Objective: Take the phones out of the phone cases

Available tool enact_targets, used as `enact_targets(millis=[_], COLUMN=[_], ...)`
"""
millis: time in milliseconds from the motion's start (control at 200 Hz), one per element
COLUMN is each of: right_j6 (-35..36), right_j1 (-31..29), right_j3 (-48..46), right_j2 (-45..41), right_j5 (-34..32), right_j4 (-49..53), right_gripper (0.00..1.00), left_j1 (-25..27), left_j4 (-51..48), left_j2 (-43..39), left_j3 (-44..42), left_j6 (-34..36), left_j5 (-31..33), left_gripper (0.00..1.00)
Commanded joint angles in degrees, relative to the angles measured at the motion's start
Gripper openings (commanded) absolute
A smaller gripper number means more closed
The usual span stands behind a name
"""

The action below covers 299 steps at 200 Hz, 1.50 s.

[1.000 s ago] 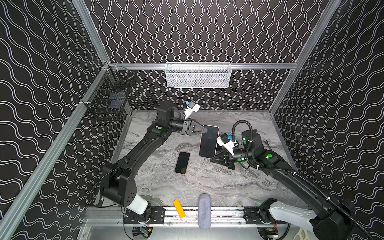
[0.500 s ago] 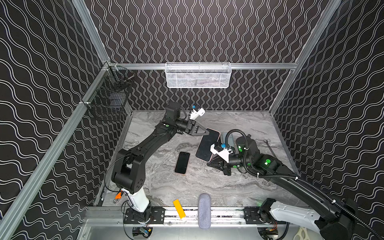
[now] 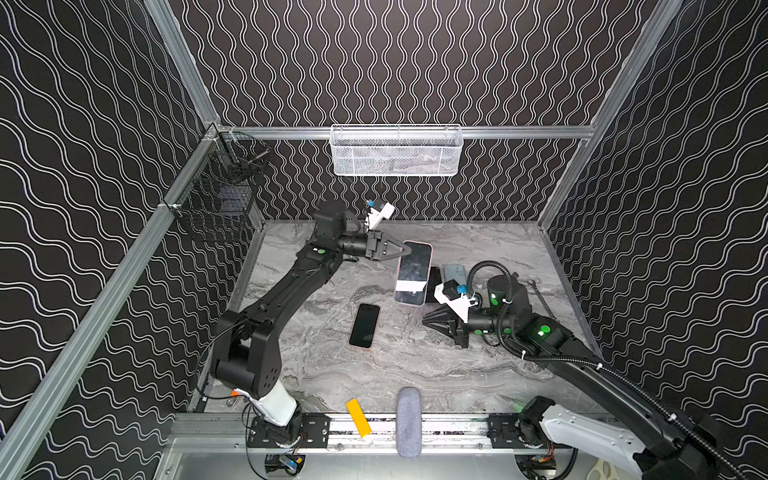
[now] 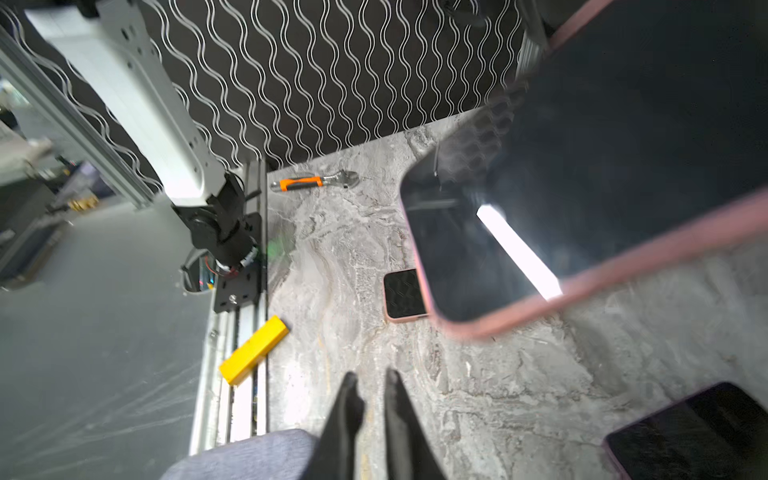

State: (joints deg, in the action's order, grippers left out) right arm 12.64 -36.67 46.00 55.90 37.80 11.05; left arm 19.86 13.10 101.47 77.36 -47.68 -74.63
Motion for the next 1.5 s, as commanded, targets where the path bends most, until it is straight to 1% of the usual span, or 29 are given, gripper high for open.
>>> enact_targets(millis=[0,100,205,265,405,491,611,746,826,1016,1061,1201,1301,1492], right_j6=[-2.03,-2.93,-7.96,-11.20,-15.23,-15.72,-13.28,-6.08,-3.15,-0.80,-0.40,-0.08,1.35,1.97], right_j1=[1.52,2.71,3.92,4.38,5.35,5.55,5.73,5.73,5.73,5.55,5.33,4.52,3.89,2.67], right_j3=[-0.19,1.18,0.45,-0.17,-1.33,-1.18,0.42,6.16,8.84,10.78,12.82,13.37,14.58,15.55], right_j2=[-0.54,0.71,1.52,1.58,2.86,3.82,5.41,8.67,10.20,12.44,12.86,13.07,13.77,14.66], right_j5=[6.41,9.92,13.52,13.55,14.25,15.32,15.60,17.02,17.01,16.12,16.40,16.31,15.64,15.02], right_j4=[-3.37,-1.61,-5.81,-8.75,-13.55,-14.29,-12.39,-2.85,1.22,4.44,4.84,4.66,7.04,8.20], right_gripper=[0.27,0.31,0.33,0.33,0.33,0.33,0.32,0.29,0.28,0.26,0.25,0.25,0.24,0.22], left_j1=[-0.99,-1.52,-1.88,-2.39,-2.85,-2.86,-2.81,-2.86,-2.82,-2.77,-2.73,-2.74,-2.65,-2.20], left_j4=[2.85,3.15,3.40,3.54,4.16,4.47,4.54,4.56,4.52,4.55,4.54,4.56,4.55,4.53], left_j2=[-1.90,-3.43,-5.40,-6.70,-10.14,-11.35,-11.99,-12.35,-12.61,-12.95,-12.92,-12.20,-11.76,-11.39], left_j3=[-0.79,-1.89,-3.23,-4.08,-6.33,-6.73,-6.65,-7.51,-8.25,-8.96,-8.98,-8.76,-8.50,-8.37], left_j6=[-1.86,-3.05,-4.42,-5.19,-6.58,-6.44,-5.47,-2.86,-1.56,0.09,0.25,0.13,0.31,0.48], left_j5=[2.96,5.27,8.02,9.71,13.70,13.69,10.72,6.57,5.61,4.14,3.89,3.70,3.70,3.52], left_gripper=[0.00,0.00,0.00,0.00,0.00,0.00,0.00,0.00,0.00,0.00,0.00,0.00,0.00,0.00])
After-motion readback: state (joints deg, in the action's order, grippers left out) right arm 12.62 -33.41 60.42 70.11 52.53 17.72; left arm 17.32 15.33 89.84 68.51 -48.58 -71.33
